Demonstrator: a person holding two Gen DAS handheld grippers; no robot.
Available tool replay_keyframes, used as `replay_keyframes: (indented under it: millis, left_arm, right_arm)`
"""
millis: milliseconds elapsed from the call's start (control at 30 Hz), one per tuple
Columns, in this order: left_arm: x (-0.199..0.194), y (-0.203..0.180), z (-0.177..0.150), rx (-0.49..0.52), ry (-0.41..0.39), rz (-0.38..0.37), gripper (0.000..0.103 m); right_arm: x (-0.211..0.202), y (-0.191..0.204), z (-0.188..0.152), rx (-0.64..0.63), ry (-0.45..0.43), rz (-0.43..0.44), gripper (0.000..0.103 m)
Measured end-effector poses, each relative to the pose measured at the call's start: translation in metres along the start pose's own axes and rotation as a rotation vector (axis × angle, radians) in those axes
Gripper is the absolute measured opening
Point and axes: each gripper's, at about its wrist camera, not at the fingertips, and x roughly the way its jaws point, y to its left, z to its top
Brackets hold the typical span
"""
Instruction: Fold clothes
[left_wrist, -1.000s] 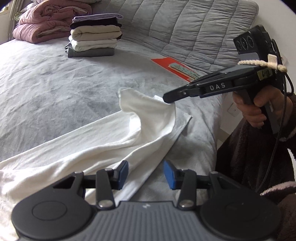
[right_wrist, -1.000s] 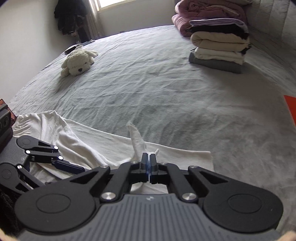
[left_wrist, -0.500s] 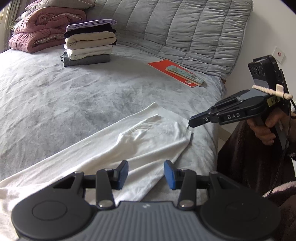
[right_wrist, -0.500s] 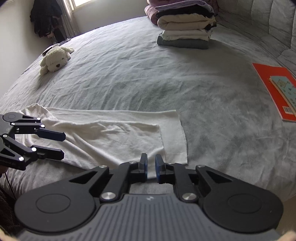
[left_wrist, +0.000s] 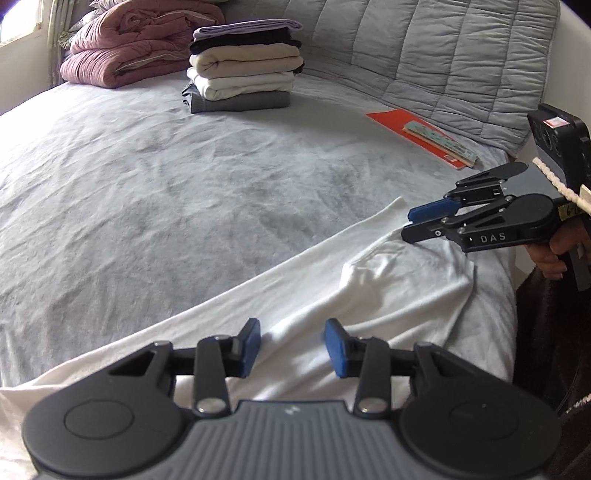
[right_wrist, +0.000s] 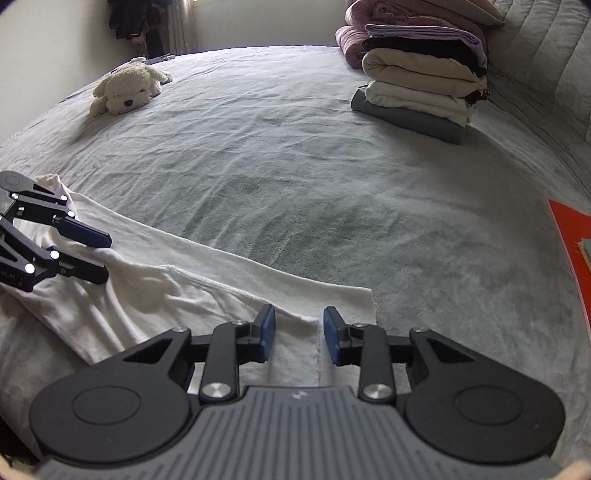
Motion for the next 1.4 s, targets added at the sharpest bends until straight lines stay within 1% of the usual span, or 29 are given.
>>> replay_keyframes:
  millis: [33, 67, 133, 233, 300, 400, 467, 567, 600, 667, 700, 767, 800, 833, 867, 900, 933, 967, 1033, 1133, 1233, 1333, 1400]
  left_arm:
    - [0.000, 0.001, 0.000, -0.002, -0.004, 0.003, 0.027]
    - [0.001, 0.001, 0.000, -0.005, -0.008, 0.005, 0.017]
    - [0.001, 0.003, 0.001, -0.009, -0.016, 0.011, 0.002]
    - [0.002, 0.005, 0.002, -0.016, -0.027, 0.019, 0.002]
    - [0.003, 0.006, 0.002, -0.021, -0.035, 0.024, 0.002]
    - [0.004, 0.004, 0.003, -0.021, -0.043, 0.025, 0.002]
    - [0.005, 0.001, 0.003, -0.017, -0.047, 0.022, 0.003]
    - [0.006, -0.005, 0.003, -0.011, -0.051, 0.018, 0.003]
    - [0.007, -0.007, 0.003, -0.009, -0.053, 0.017, 0.004]
    - [0.008, -0.011, 0.003, -0.005, -0.056, 0.014, 0.010]
    - [0.008, -0.013, 0.004, -0.003, -0.057, 0.012, 0.012]
    - [0.009, -0.017, 0.004, 0.001, -0.061, 0.010, 0.020]
    - [0.010, -0.018, 0.004, 0.003, -0.062, 0.008, 0.021]
    - [0.010, -0.020, 0.004, 0.005, -0.064, 0.007, 0.024]
    - [0.010, -0.022, 0.004, 0.007, -0.065, 0.005, 0.025]
    - [0.012, -0.026, 0.004, 0.014, -0.063, 0.000, 0.025]
    - [0.017, -0.029, 0.007, 0.018, -0.058, -0.005, 0.027]
    - [0.023, -0.031, 0.012, 0.020, -0.054, -0.009, 0.031]
    - [0.036, -0.034, 0.021, 0.023, -0.045, -0.017, 0.032]
    - [0.055, -0.039, 0.036, 0.027, -0.031, -0.029, 0.032]
    - [0.074, -0.045, 0.050, 0.032, -0.017, -0.041, 0.035]
    - [0.093, -0.050, 0.064, 0.036, -0.003, -0.053, 0.035]
    - [0.099, -0.052, 0.067, 0.031, -0.001, -0.060, 0.034]
  right_arm:
    - [0.000, 0.001, -0.001, -0.012, -0.003, -0.001, 0.006]
    - [-0.002, 0.002, -0.001, -0.020, -0.007, -0.002, 0.006]
    - [-0.010, 0.004, -0.001, -0.025, -0.028, -0.008, 0.005]
    - [-0.024, 0.002, 0.004, -0.004, -0.042, -0.020, 0.005]
    - [-0.030, 0.001, 0.014, -0.005, -0.053, -0.034, 0.005]
    - [-0.025, -0.002, 0.030, -0.020, -0.043, -0.037, 0.005]
    - [-0.015, -0.006, 0.040, -0.029, -0.027, -0.031, 0.005]
    - [0.008, -0.016, 0.044, 0.006, 0.018, 0.031, 0.006]
    - [0.014, -0.021, 0.044, 0.033, 0.031, 0.054, 0.008]
    - [0.017, -0.035, 0.039, 0.121, 0.048, 0.088, 0.011]
    - [0.014, -0.042, 0.037, 0.165, 0.050, 0.099, 0.015]
    - [0.007, -0.054, 0.032, 0.241, 0.056, 0.120, 0.015]
    - [0.002, -0.058, 0.029, 0.259, 0.064, 0.128, 0.016]
    - [-0.002, -0.060, 0.026, 0.276, 0.078, 0.134, 0.019]
    - [-0.007, -0.062, 0.023, 0.293, 0.096, 0.139, 0.021]
    - [-0.010, -0.061, 0.019, 0.304, 0.108, 0.146, 0.025]
    - [-0.014, -0.060, 0.015, 0.312, 0.117, 0.155, 0.027]
    - [-0.017, -0.059, 0.011, 0.319, 0.127, 0.163, 0.027]
    - [-0.022, -0.052, 0.003, 0.314, 0.134, 0.154, 0.028]
    - [-0.026, -0.042, -0.007, 0.288, 0.137, 0.117, 0.028]
    - [-0.026, -0.037, -0.011, 0.273, 0.117, 0.092, 0.028]
    - [-0.025, -0.035, -0.013, 0.266, 0.096, 0.070, 0.028]
    - [-0.023, -0.033, -0.015, 0.264, 0.088, 0.063, 0.028]
